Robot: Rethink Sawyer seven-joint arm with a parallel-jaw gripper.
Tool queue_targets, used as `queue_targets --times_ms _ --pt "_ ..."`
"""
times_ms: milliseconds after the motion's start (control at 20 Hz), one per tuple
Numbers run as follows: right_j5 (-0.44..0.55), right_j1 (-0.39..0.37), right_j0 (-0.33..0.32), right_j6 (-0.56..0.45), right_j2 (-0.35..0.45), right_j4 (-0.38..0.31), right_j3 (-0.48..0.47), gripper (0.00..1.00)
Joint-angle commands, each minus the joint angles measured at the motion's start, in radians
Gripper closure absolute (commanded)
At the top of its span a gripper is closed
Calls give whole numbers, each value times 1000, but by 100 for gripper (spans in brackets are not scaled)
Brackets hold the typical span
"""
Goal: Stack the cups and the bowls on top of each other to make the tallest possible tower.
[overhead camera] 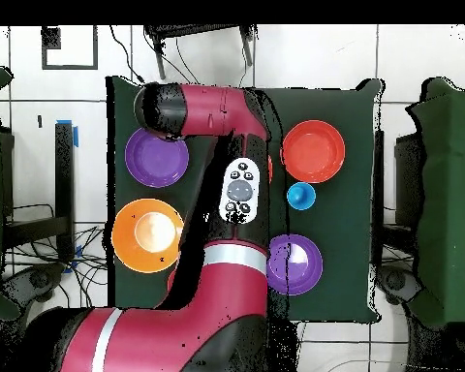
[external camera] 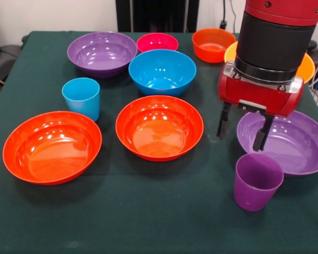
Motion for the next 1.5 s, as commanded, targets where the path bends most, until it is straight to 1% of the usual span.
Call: queue_targets --times_ms 50,500,1100,1300,1500 --pt "-69 -8 -13 51 56 -38 138 0" --pt "-140 3 -18 58 68 -33 146 0" --pt "-169 19 -14 65 65 -28 147 0" --pt "-160 25 -9 69 55 -32 148 0" --pt "-185 26 -6 71 52 -41 166 0"
